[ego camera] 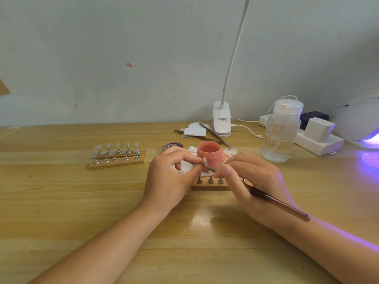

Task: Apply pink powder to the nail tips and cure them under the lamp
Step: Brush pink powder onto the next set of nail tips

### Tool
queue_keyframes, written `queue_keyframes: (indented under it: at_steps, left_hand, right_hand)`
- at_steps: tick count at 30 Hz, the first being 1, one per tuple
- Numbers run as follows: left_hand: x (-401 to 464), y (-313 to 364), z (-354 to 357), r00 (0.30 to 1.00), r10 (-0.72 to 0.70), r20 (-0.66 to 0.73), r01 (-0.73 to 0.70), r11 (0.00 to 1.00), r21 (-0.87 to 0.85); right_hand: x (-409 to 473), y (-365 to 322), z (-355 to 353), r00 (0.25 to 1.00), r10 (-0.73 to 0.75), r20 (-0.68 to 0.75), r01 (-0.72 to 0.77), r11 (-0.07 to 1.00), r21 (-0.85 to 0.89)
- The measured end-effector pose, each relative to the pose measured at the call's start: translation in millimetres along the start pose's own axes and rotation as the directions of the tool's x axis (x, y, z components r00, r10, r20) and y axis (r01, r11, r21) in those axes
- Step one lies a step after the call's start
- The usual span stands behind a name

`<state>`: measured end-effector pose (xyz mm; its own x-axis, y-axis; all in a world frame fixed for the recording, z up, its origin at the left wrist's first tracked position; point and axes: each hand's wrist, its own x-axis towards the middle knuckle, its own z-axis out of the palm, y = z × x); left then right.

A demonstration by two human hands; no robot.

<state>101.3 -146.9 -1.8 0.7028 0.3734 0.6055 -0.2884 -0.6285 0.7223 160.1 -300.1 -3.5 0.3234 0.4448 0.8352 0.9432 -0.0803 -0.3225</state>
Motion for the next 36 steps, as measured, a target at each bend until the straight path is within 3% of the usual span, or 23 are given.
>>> queue_keyframes:
  at_steps: [7,12,20,26,32,36]
  left_hand:
    - [0.2,-0.7,-0.4,1.000,0.024,0.000,-0.024,1.000,0.009]
    - [0.6,-1.5,0.3,0.999,0.045,-0.026,-0.044,0.998,0.037]
    - [1.1,-0.9,-0.8,1.000,0.014,-0.007,-0.015,0.998,-0.065]
    - [1.0,-3.4,0.8,0.998,0.054,0.017,-0.052,0.991,-0.126]
    - [1.1,-5.8,1.1,0.994,0.103,0.045,-0.098,0.990,-0.101]
    - [1.0,-7.7,1.8,0.991,0.128,0.039,-0.123,0.987,-0.099]
  right_hand:
    - [0.6,0.3,-0.5,1.000,0.012,-0.010,-0.012,1.000,-0.005]
    - [-1.9,-1.0,-2.3,0.990,0.126,-0.070,-0.109,0.973,0.204]
    - [-1.2,-3.8,-2.0,0.943,0.298,-0.149,-0.210,0.878,0.429]
    - [1.1,-6.1,-3.0,0.977,0.181,-0.117,-0.136,0.939,0.317]
    - [-0.2,-4.2,-1.2,0.983,0.168,-0.080,-0.145,0.962,0.232]
    - [-2.6,-2.6,-1.0,0.979,0.204,-0.021,-0.191,0.944,0.270]
